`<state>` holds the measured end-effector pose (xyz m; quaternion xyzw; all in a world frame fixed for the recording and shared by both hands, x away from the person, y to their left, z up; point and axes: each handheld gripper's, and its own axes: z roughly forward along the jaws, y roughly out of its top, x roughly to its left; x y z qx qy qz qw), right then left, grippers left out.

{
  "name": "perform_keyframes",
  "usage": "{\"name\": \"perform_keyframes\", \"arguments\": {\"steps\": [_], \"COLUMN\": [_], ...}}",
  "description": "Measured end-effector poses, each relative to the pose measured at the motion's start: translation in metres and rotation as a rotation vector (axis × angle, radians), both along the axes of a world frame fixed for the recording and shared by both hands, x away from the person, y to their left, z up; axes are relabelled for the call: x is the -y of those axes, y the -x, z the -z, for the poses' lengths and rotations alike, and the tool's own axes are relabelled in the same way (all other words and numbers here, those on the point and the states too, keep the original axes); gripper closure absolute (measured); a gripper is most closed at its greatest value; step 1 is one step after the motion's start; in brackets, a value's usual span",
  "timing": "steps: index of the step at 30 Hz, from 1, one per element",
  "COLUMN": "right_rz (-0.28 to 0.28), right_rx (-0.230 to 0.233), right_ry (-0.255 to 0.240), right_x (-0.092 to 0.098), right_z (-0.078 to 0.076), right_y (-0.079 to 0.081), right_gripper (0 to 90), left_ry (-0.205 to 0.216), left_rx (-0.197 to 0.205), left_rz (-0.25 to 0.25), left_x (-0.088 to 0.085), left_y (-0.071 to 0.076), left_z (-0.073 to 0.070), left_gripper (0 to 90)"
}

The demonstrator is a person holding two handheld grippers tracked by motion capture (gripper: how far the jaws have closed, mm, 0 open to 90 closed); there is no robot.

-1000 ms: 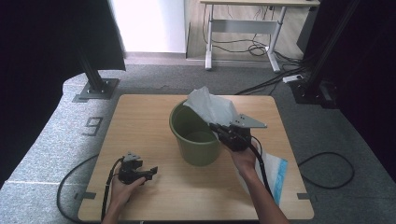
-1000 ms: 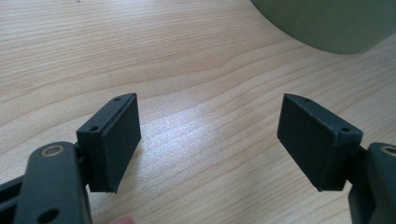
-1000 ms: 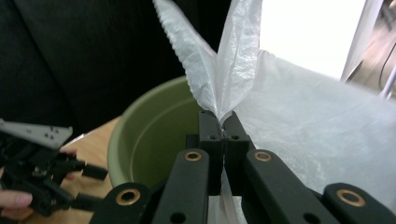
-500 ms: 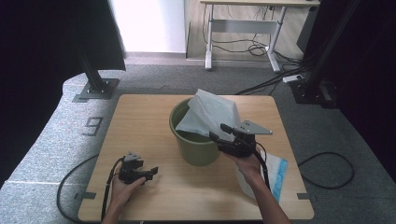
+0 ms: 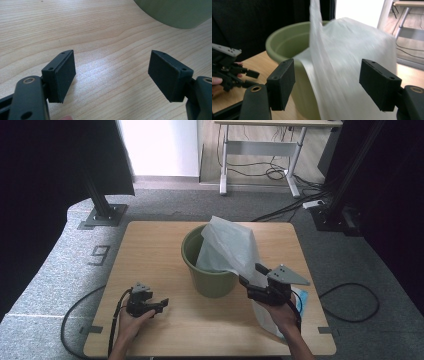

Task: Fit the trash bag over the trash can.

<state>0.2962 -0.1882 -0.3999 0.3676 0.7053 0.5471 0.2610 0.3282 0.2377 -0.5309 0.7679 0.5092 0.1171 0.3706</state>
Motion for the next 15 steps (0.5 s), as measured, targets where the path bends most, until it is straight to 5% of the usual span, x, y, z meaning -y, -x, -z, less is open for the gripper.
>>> {"name": "perform_keyframes", "arguments": {"steps": [6, 15], "right_rz": [0.023, 0.06], "right_rx": [-0.032, -0.081], "right_ry": [-0.023, 0.004], "right_x": [0.021, 0.024], "right_z": [0.028, 0.077], "right_y": [0.011, 0.019], "right_gripper": [27.0, 24.9], "left_ry": [0.001, 0.005], "left_rx": [-0.001, -0.002], "left_rz": [0.0, 0.001], "left_x": [0.001, 0.003], "left_y": [0.0, 0.0], "left_z": [0.0, 0.001], "left_gripper": [21.8, 22.1]}}
